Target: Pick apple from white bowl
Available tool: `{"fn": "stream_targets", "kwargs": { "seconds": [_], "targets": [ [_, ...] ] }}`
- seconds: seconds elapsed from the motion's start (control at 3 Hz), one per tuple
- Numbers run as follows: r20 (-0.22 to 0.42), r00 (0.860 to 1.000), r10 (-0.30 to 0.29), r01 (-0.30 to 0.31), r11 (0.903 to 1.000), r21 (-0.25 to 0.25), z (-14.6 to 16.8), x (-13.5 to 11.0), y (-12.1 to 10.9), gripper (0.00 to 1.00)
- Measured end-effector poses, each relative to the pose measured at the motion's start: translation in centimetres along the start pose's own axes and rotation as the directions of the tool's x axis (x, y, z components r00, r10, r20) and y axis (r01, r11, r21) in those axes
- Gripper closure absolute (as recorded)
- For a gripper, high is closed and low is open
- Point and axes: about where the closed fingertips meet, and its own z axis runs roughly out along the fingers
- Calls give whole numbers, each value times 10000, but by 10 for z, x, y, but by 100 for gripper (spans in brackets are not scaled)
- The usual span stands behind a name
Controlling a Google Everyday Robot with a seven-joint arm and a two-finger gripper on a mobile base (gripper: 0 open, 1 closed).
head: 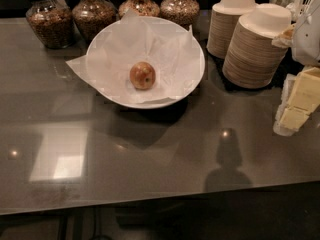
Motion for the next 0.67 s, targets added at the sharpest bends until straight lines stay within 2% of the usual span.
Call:
{"fn": "stream_targets", "kwargs": {
  "seconds": [0.33,0.67],
  "targets": [
    [3,10000,-1,1,10000,1,0,0,0,0],
    [271,9995,-133,130,9998,137,0,-9,-8,0]
  ]
}}
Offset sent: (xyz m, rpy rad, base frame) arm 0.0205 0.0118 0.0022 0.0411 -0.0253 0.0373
